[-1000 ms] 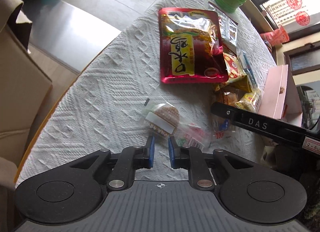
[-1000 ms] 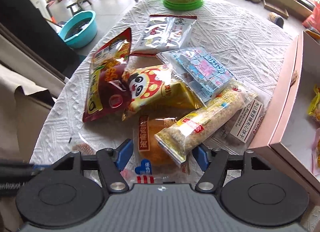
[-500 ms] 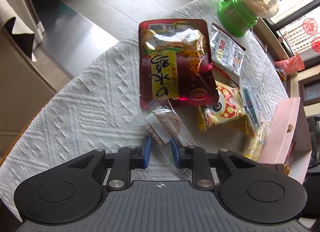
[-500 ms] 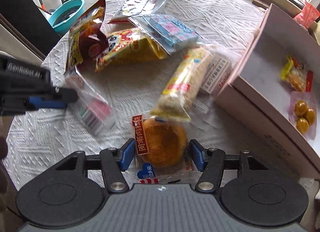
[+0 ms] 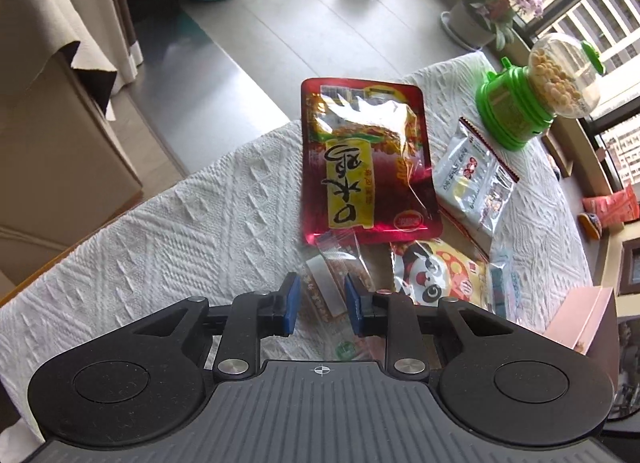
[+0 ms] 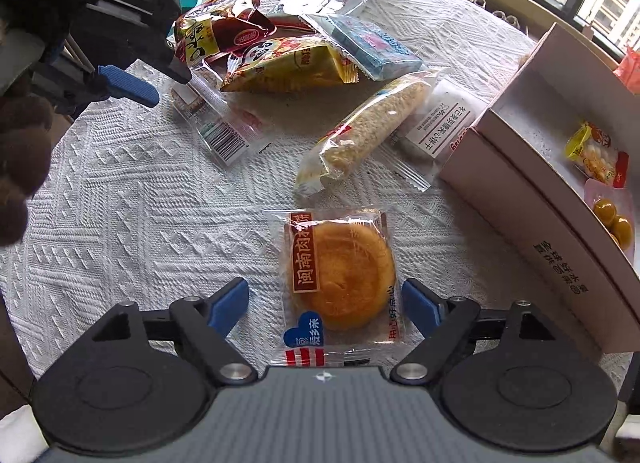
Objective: Organize snacks
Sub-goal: 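Grasp the small clear wafer packet with the left tool while the right tool grasps the round mooncake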
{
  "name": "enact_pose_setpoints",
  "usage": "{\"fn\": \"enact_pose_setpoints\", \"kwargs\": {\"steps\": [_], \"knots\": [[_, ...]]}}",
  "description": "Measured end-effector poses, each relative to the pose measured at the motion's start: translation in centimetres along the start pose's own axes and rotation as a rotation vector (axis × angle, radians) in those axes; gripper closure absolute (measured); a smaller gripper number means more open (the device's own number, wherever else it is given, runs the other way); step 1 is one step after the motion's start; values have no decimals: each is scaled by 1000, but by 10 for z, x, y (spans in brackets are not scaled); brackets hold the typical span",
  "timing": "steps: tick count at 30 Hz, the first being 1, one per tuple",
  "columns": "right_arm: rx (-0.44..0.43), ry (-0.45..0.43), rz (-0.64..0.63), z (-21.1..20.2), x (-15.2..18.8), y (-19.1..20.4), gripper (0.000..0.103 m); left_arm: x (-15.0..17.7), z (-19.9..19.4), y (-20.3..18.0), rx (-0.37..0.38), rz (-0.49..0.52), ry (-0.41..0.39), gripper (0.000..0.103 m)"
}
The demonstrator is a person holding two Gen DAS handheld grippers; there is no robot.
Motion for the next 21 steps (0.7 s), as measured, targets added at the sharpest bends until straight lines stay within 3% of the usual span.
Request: {"fn": "enact_pose_setpoints", "kwargs": {"steps": [3, 6, 7, 10, 14, 17, 19, 21], "knots": [[-1, -4, 6, -4, 4, -1, 18, -2, 12, -17, -26, 96, 21, 51], [0, -8, 5, -5, 5, 0, 18, 5, 17, -38, -95, 308, 18, 47], [2, -10, 5, -6, 7, 0, 18, 12, 18, -44, -116, 420, 19, 46], [4, -10, 4, -7, 8, 1, 18, 30, 16, -45, -126, 631, 10, 45], [1, 17, 34, -7, 8, -5, 18, 34, 10, -33, -69, 667, -8, 46], [-4, 24, 92, -7, 3, -14, 18, 36, 11, -38, -81, 735, -7, 50], [12, 19, 100, -6, -4, -15, 25, 43, 8, -36, -70, 775, -1, 57], [17, 18, 75, -7, -11, -13, 47, 52, 4, -30, -60, 805, 32, 60]]}}
Point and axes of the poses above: each gripper's, at about its wrist camera, not at the fingertips, and z roughly the way its jaws point, y to its left, x to its underside, the point moved 7 cm from there along z, roughly the way its jaws point
